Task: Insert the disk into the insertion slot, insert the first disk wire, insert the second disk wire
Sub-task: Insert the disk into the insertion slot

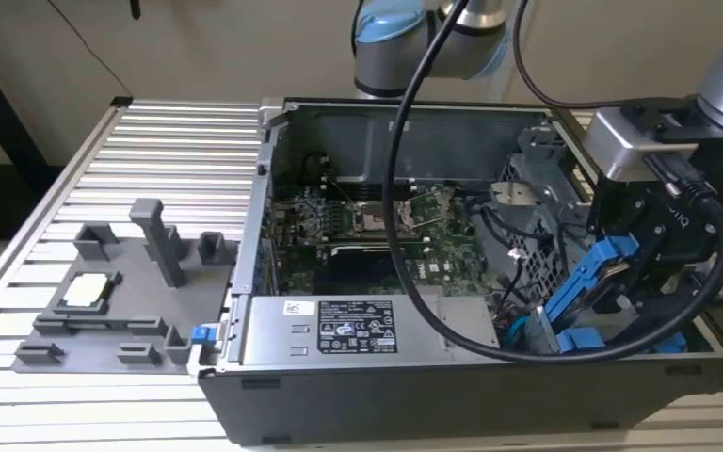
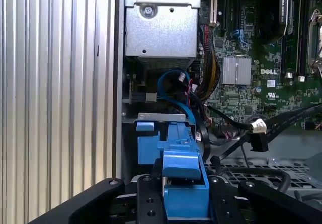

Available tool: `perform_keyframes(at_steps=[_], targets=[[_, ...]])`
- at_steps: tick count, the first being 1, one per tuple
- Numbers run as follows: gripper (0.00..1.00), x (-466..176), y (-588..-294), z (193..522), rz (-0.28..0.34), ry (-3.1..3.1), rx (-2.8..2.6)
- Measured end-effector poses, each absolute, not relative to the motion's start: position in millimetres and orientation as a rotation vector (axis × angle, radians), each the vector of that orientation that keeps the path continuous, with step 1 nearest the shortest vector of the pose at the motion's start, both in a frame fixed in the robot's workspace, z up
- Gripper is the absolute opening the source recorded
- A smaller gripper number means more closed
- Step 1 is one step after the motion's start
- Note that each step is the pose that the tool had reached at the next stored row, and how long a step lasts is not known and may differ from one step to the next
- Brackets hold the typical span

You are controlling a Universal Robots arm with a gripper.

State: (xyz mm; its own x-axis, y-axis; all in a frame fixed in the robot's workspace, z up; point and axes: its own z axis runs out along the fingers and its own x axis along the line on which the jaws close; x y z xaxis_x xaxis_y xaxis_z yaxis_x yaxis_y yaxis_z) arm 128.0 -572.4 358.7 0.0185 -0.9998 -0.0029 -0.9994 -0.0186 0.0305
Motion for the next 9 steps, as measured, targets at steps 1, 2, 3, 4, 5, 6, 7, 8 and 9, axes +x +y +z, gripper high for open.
perform_keyframes(at_steps=[1, 2, 3, 4, 5, 6, 7, 8, 9], targets=[[0.33, 128.0, -572.4, 358.6, -0.036, -2.187, 2.228], [0.33, 128.0, -572.4, 358.5, -0.036, -2.187, 2.228], [0.33, 128.0, -572.4, 358.4, -0.037, -2.187, 2.228], [0.33, 128.0, -572.4, 358.3, -0.036, -2.187, 2.228], [0.34, 128.1, -572.4, 358.3, -0.036, -2.187, 2.228], [0.4, 128.0, -572.4, 358.1, -0.036, -2.187, 2.228], [0.4, 128.0, -572.4, 358.0, -0.036, -2.187, 2.228], [0.4, 128.0, -572.4, 357.9, -0.037, -2.187, 2.228], [0.4, 128.0, -572.4, 357.8, -0.037, -2.187, 2.228]])
